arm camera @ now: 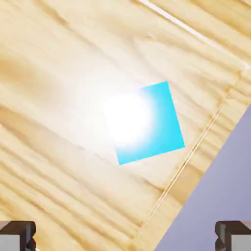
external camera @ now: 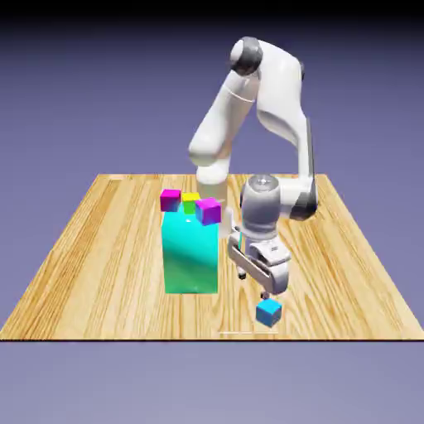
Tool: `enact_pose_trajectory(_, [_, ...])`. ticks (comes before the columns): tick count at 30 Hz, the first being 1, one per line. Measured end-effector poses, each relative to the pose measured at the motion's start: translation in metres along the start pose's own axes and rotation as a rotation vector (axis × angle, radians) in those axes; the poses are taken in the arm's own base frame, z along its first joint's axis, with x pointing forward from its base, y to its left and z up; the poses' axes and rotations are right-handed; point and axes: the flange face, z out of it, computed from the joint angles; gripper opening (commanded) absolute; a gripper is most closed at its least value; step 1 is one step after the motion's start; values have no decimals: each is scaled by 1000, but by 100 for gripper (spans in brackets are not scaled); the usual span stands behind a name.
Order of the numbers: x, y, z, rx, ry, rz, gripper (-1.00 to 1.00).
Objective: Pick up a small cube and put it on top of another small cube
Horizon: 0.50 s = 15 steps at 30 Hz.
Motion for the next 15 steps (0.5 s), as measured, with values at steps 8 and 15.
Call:
enact_pose_trajectory(8, [17, 0, 34, 72, 88, -170, 0])
enact_pose_trajectory(15, [20, -3, 84, 72, 92, -170, 0])
